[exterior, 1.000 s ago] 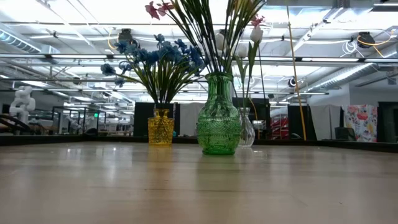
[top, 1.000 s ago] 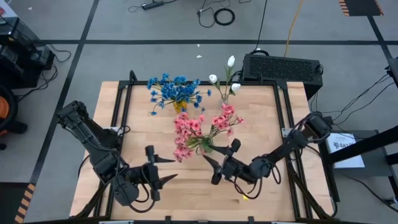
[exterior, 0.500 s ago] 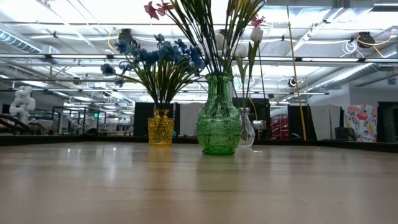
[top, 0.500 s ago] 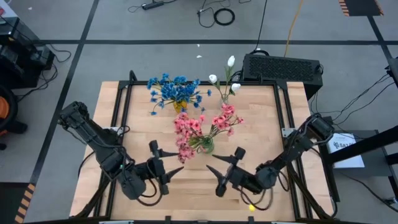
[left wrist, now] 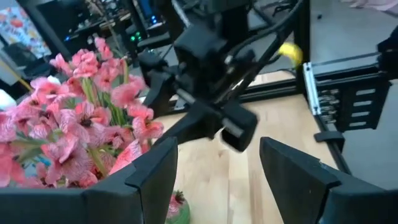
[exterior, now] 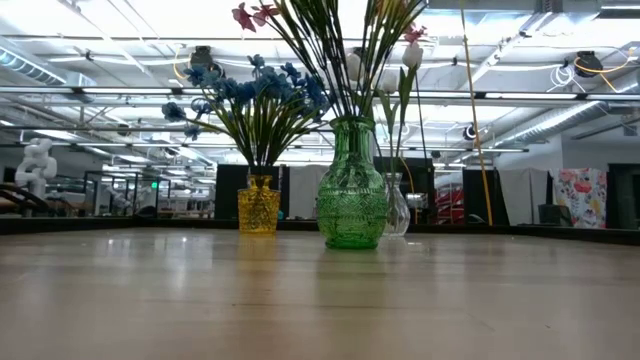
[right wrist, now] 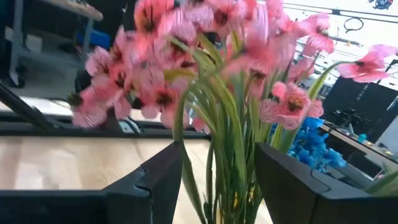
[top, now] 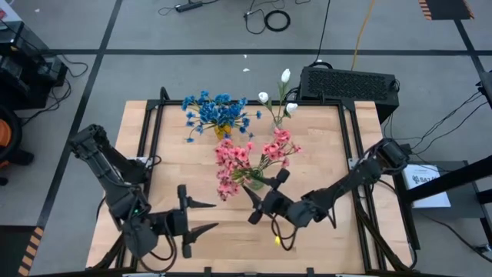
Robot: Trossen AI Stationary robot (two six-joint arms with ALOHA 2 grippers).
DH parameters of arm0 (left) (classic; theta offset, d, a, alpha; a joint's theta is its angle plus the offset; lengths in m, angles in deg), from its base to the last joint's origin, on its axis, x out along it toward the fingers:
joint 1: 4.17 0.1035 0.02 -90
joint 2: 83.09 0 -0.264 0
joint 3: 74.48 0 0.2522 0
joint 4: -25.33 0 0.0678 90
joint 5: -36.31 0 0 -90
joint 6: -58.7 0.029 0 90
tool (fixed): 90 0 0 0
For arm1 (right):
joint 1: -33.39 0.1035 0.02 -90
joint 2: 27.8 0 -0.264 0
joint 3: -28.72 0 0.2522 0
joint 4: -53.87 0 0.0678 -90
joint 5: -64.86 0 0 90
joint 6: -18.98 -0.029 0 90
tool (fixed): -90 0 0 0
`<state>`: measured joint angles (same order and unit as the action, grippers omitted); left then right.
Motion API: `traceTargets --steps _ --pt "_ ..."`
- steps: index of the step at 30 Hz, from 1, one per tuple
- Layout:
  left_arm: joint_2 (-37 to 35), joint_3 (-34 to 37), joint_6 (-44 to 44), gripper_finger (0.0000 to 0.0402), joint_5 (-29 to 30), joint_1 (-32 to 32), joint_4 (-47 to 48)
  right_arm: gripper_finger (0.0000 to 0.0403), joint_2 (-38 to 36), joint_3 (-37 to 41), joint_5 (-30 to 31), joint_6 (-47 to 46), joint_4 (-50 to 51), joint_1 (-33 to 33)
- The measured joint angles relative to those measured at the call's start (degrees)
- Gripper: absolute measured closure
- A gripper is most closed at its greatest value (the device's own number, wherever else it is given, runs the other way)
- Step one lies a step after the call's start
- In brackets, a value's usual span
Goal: Sort flowers into vase by color
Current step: Adjust the pink flowers in the green vase
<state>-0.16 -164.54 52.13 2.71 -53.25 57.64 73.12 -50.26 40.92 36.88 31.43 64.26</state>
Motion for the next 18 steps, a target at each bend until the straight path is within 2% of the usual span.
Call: traceTargets --steps 3,6,16,18 --pt "-0.22 0.0 0.94 0.0167 0.37 -1.07 -0.01 0.0212 0.0 -0.21 -1.08 -0.96 2.09 -1.27" --pt "-0.22 0.0 1.04 0.0167 0.81 -1.38 0.19 0.0231 0.0 -0.21 -3.39 -1.53 2.33 -2.19" --pt "-0.24 0.0 0.92 0.0167 0.92 -1.62 1.9 0.0384 0.0 -0.21 -2.22 -0.17 1.78 -1.89" --pt "-0.24 0.0 0.92 0.0167 0.92 -1.57 1.89 0.0396 0.0 -0.21 -0.99 1.56 0.42 -1.07"
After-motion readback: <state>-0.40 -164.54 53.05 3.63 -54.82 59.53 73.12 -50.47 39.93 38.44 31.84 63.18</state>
